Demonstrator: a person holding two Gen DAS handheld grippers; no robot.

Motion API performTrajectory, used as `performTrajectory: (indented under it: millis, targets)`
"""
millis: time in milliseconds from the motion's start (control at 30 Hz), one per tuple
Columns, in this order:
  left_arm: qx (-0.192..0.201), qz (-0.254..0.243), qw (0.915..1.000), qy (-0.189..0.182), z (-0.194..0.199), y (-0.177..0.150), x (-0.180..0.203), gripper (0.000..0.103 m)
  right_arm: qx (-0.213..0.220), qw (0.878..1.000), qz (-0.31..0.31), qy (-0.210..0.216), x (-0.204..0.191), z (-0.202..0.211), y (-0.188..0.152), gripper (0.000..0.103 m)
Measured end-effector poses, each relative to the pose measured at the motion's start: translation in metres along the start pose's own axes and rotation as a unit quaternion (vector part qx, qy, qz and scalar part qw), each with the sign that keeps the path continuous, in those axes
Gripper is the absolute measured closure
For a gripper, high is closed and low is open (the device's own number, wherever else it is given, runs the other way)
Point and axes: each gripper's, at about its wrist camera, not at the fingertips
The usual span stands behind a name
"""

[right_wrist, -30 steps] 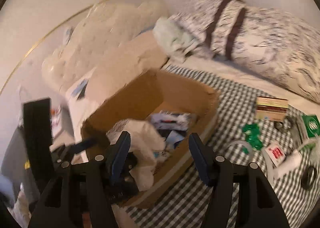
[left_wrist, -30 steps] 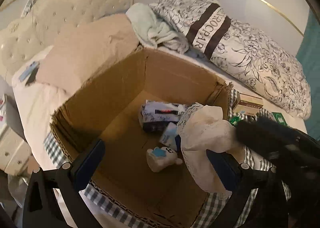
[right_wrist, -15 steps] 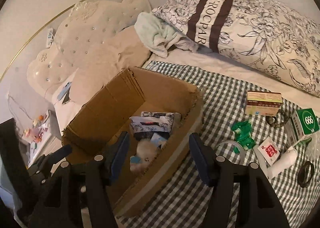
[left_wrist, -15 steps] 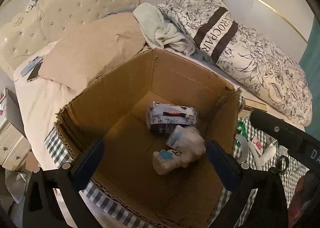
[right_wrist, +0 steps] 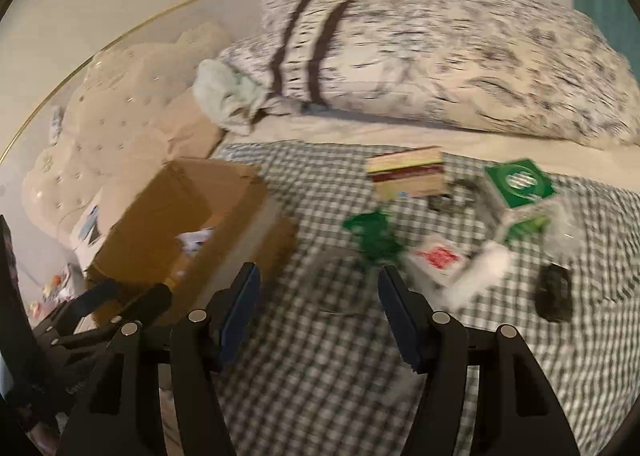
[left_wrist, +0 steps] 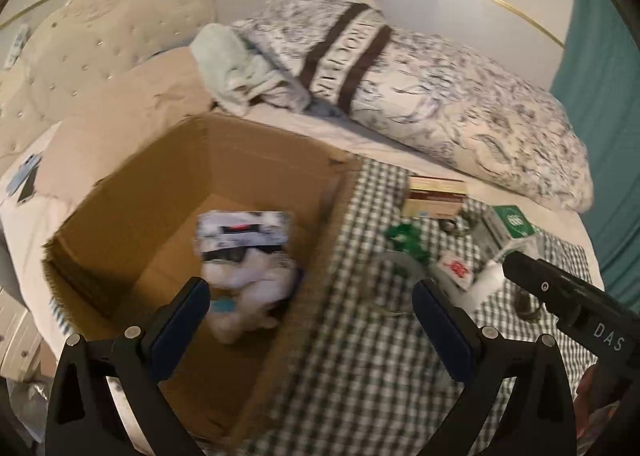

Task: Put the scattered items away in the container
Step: 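Move the left tool to the white curved tube while the right tool reaches the black ring, then grasp the white curved tube with the left tool while the right tool grasps the black ring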

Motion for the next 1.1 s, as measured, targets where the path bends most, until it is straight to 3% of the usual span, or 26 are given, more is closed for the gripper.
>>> performTrajectory:
  millis: [533,833,1100]
  targets:
    - [-0.047,-0.072,0.9955,-0.041,-0.052,-0.038,0.105,0.000,-0.002,0.991,-0.104,-0.088,0.153,0.015,-0.046,0.042]
    - [-0.088,-0.107,0.9892,-0.047,-0.092,-0.059,0.139,0.000,-0.023,0.985,-0.132,-0.105,0.195,-0.005,-0.064,0.042]
    - [-0.114,-0.110,0.9859,-0.054,-0.131,-0.067,0.157,0.000,-0.035,0.983,-0.138,-0.117,0.215,-0.031,-0.059,0.042]
Point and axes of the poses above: each gripper's, at about its wrist camera, not at the fingertips, and z roughly against the way its jaws point, x to its right, y to its top, and after that the axes turned 4 degrees about -y, right-handed
